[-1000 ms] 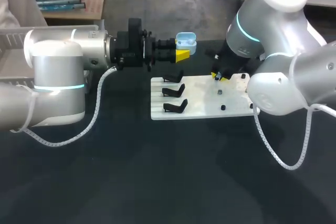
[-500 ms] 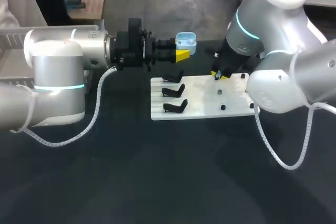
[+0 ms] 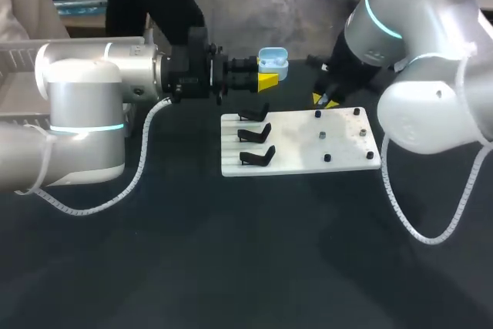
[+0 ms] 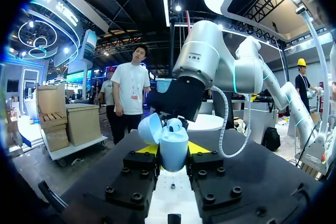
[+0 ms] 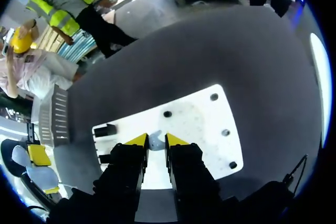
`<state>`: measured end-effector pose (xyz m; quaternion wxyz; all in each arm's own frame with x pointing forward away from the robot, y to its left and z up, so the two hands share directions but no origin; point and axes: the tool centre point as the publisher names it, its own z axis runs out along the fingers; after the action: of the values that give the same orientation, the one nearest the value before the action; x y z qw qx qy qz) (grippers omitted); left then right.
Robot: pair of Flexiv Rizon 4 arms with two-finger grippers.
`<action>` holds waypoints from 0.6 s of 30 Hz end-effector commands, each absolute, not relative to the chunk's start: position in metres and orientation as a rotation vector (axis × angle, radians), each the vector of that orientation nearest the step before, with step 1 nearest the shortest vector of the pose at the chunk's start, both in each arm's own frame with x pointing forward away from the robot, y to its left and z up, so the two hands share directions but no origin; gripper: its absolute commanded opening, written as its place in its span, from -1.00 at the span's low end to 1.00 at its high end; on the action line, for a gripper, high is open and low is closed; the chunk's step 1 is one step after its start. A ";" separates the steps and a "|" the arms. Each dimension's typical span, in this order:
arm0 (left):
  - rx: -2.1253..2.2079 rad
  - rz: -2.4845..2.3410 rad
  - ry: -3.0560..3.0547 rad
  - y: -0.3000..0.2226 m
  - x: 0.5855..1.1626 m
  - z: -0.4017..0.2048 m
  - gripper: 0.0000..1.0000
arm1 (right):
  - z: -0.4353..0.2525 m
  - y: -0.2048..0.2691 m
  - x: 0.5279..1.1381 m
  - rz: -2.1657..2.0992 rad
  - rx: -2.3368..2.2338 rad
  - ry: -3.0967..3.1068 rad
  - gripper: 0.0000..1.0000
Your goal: Pick up each earbud case from the left stands, insert the matching earbuds, close the lid, and place the case in the box.
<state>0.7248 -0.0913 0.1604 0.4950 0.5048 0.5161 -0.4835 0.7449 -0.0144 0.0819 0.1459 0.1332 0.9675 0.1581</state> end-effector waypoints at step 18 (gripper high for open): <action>1.222 -1.171 1.249 -0.092 0.725 0.160 -1.00 | 0.176 -0.012 0.646 0.414 0.052 2.939 -1.00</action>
<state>0.7248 -0.0913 0.1604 0.4950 0.5048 0.5161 -0.4835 0.6587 -0.0103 0.1559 0.0852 0.0180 0.9860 0.1418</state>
